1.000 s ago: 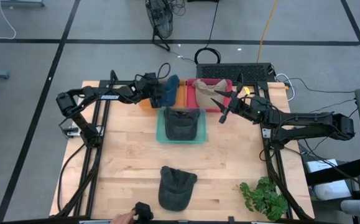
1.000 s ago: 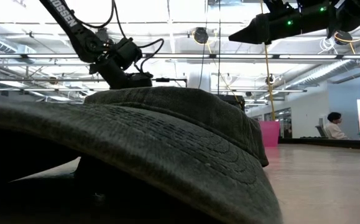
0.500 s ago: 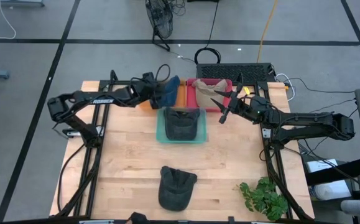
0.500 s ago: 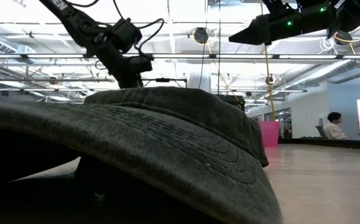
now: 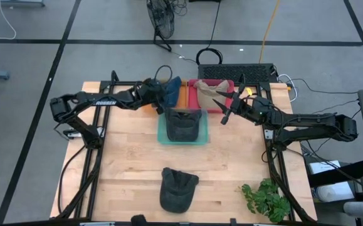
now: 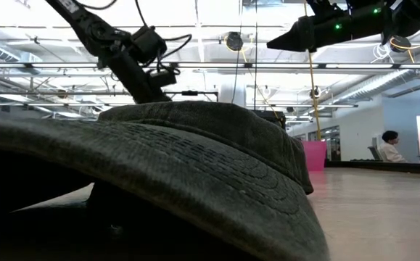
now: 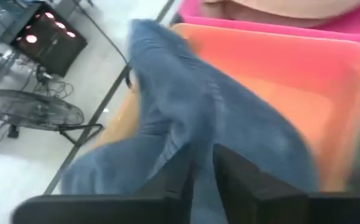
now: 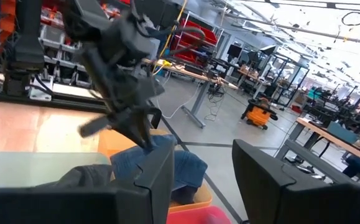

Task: Pick & Place hat
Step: Put the blue cap into the orange bin

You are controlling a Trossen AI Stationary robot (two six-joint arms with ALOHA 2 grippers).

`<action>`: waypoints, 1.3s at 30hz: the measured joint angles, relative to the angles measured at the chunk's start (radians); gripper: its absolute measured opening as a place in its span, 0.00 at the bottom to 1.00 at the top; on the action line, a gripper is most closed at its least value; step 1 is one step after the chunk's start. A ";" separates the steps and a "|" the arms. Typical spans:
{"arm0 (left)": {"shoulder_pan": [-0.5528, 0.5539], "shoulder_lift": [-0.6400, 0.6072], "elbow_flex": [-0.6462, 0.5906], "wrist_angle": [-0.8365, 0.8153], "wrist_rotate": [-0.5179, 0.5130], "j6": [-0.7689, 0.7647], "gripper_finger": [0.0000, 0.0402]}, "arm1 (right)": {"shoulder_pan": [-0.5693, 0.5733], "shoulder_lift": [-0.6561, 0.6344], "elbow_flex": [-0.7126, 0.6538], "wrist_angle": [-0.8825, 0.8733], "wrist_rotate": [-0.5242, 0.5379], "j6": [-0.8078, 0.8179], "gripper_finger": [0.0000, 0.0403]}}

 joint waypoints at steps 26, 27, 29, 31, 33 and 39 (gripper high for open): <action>0.113 0.233 0.005 0.140 0.070 -0.153 0.02 | 0.000 0.000 0.000 -0.012 0.001 -0.001 0.35; 0.111 0.221 0.003 0.135 0.064 -0.142 0.03 | 0.000 0.000 0.000 -0.012 0.001 -0.001 0.35; 0.103 0.176 -0.001 0.113 0.041 -0.132 0.05 | 0.000 0.000 0.000 -0.013 0.001 -0.001 0.35; 0.098 0.122 -0.003 0.089 0.020 -0.129 0.05 | 0.000 0.000 0.000 -0.015 0.001 -0.001 0.35; 0.091 0.078 -0.003 0.074 0.006 -0.126 0.04 | 0.000 0.000 0.000 -0.018 0.001 -0.001 0.35; 0.086 0.018 -0.001 -0.053 -0.020 -0.145 0.03 | 0.000 0.000 0.000 -0.018 0.001 0.004 0.35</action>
